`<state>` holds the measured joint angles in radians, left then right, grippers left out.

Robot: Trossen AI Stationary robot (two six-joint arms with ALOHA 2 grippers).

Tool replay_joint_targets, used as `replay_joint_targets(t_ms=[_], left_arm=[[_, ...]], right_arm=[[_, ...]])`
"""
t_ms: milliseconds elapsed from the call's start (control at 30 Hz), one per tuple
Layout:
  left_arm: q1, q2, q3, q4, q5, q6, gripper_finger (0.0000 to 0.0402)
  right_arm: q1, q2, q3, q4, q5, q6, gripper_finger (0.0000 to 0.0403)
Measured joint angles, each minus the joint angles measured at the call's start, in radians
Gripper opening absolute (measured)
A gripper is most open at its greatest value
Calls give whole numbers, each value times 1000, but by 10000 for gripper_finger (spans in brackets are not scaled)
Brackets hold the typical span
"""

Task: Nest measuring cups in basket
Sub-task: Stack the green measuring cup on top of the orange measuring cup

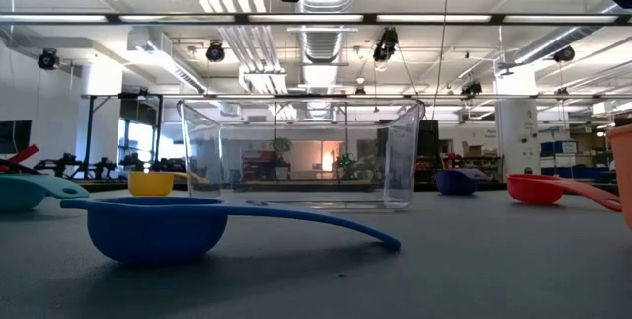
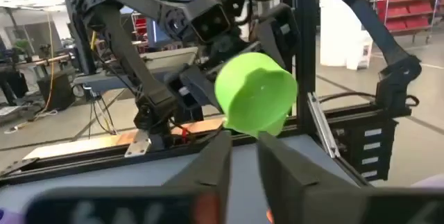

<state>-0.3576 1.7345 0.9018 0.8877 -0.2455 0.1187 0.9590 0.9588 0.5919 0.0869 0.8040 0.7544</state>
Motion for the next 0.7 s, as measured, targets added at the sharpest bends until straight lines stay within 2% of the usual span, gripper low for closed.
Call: replay_joint_targets(t_ms=[200,333,467,700], left_arm=[[3,73,113,-17,-76,65,200],[-4,140,234,-145,-76,122,264],[-4,212,384,-332,-86,139,284],[-2,315,607,-493,-99,142,267]], right_arm=[[-19,0,-4,1,-23,1,335],[-24,3,-8,0,-27,8,335],[-24,6,-8,0,-27,11,335],[-24,6,-8,1,-28,11,335]])
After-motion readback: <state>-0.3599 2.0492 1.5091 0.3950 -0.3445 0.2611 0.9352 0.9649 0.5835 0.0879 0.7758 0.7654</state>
